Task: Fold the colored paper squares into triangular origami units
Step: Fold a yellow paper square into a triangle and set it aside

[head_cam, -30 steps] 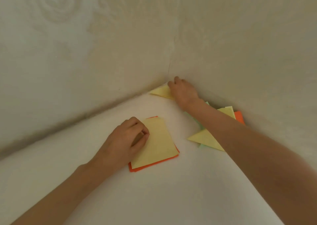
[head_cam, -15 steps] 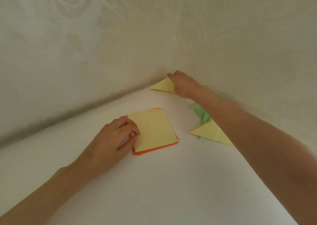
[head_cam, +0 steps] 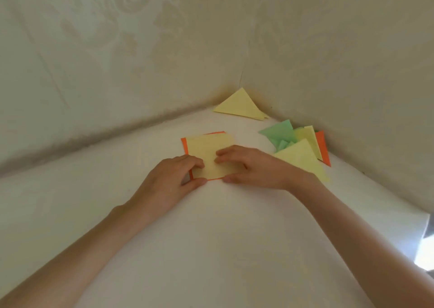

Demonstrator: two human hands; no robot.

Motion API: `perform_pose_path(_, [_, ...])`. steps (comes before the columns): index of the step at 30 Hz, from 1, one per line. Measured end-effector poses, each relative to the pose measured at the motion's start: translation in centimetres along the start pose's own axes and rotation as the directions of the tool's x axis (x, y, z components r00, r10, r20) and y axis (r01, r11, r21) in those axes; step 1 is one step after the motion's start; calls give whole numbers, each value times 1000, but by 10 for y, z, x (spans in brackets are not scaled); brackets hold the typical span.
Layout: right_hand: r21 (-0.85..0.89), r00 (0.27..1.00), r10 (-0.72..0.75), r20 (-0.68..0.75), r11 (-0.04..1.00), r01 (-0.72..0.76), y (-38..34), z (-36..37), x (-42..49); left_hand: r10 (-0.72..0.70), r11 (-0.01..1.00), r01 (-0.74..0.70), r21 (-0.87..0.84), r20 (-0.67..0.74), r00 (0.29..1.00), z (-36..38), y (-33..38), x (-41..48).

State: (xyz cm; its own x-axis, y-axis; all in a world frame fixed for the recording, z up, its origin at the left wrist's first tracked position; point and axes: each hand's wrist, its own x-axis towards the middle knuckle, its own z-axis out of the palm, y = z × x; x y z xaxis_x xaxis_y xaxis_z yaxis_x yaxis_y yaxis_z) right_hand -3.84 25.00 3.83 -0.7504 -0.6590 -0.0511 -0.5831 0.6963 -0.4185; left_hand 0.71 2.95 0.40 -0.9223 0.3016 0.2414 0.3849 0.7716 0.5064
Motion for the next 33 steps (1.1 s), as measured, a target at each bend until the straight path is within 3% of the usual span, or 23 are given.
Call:
perform_pose_path(7, [68,992,-43,-117,996,52,-7,10,-6,-10,993,7,-120,-21,1000,-8,-7,-15])
perform_pose_path(10, [-85,950,-132,-284,990,112,-16,12,-7,7,982,-20,-189,-66,998,-12,-6,-22])
perform_pose_path(12, [-47,924,-116,-365,993,106,-23,12,-7,17,965,-53,-255,-142,990,-16,-4,-24])
perform_pose_path(18, [-43,870,-126,-476,992,120,-41,24,-10,63,979,-100,-180,-197,978,-20,-3,-29])
perform_pose_path(20, [110,874,-48,-483,987,116,-46,24,-13,-10,963,-60,-264,-256,967,-25,3,-30])
perform_pose_path(23, [546,918,145,-369,833,88,-55,15,-14,-176,836,-40,-547,-336,925,-40,9,-29])
perform_pose_path(26, [773,908,208,-364,611,170,-66,7,-12,-255,700,-53,-712,-318,913,-59,15,-29])
perform_pose_path(28, [859,884,299,-358,478,186,-70,5,-8,-300,594,15,-804,-204,932,-67,19,-28])
perform_pose_path(30, [903,872,376,-314,403,151,-71,6,-4,-329,588,122,-800,-98,939,-70,17,-25])
perform_pose_path(33, [900,889,391,-238,433,51,-66,15,-3,-379,616,248,-747,-5,925,-65,5,-25])
